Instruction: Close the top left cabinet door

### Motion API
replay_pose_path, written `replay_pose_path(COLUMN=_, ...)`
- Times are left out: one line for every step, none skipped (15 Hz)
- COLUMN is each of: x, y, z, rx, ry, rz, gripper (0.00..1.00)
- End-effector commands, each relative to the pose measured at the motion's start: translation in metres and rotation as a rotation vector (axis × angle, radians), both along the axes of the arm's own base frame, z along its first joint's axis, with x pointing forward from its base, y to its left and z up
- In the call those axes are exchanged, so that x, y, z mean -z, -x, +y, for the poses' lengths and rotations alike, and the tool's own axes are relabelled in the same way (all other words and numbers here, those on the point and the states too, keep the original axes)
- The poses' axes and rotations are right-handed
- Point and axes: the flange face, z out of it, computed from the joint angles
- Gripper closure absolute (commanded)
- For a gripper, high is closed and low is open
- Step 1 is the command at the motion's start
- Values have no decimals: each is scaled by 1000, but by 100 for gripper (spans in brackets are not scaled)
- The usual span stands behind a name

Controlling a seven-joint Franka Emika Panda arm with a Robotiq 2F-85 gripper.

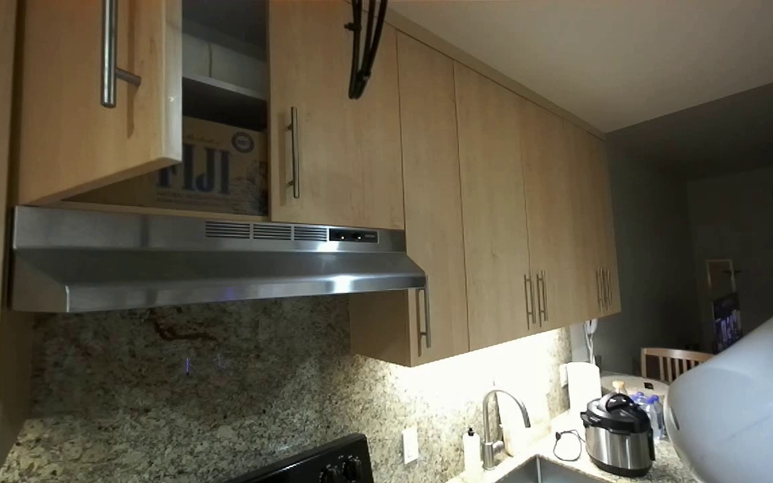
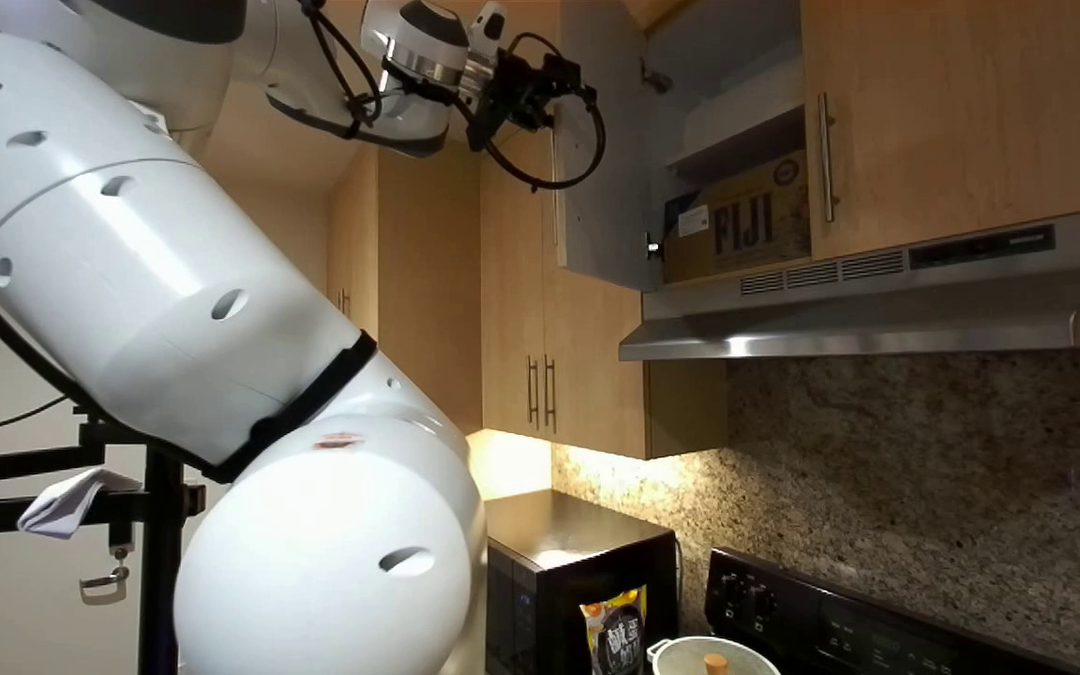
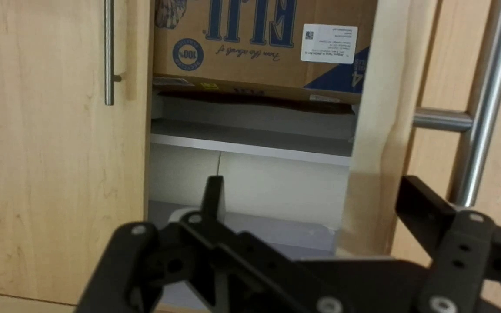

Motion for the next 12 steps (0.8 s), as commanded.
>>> replay_pose_path(x=11, y=-11, z=-25, rx=42, ry=-64, rz=41, gripper=0)
replay_pose_path(x=14, y=-16, z=-31, rx=51, ry=-78, rz=53, gripper=0)
replay_pose_path(x=17, y=-21, z=-37, rx=62, ry=-93, rz=67, gripper=0)
replay_pose_path(x=19, y=-25, z=-43, rx=72, ry=-106, rz=77, gripper=0)
replay_pose_path(x=21, y=-30, z=-49, rx=92, ry=-116, rz=81, gripper=0)
replay_pose_path(x=23, y=-33, z=-53, rx=106, ry=-122, rz=83, gripper=0)
replay_pose_path(x=21, y=-32, z=-59, rx=128, ry=-131, rz=76, gripper=0)
replay_pose_path(x=19, y=-32, z=-64, rx=139, ry=-142, rz=72, gripper=0)
replay_pose_path(x=14, y=-28, z=-69, rx=155, ry=-155, rz=58, gripper=0)
replay_pose_path(x=11, y=-27, z=-73, rx=166, ry=-165, rz=53, gripper=0)
replay_pose_path(x=7, y=-24, z=-78, rx=179, ry=-177, rz=43, gripper=0)
replay_pose_path(x=5, y=-22, z=-83, rx=191, ry=-189, rz=36, gripper=0)
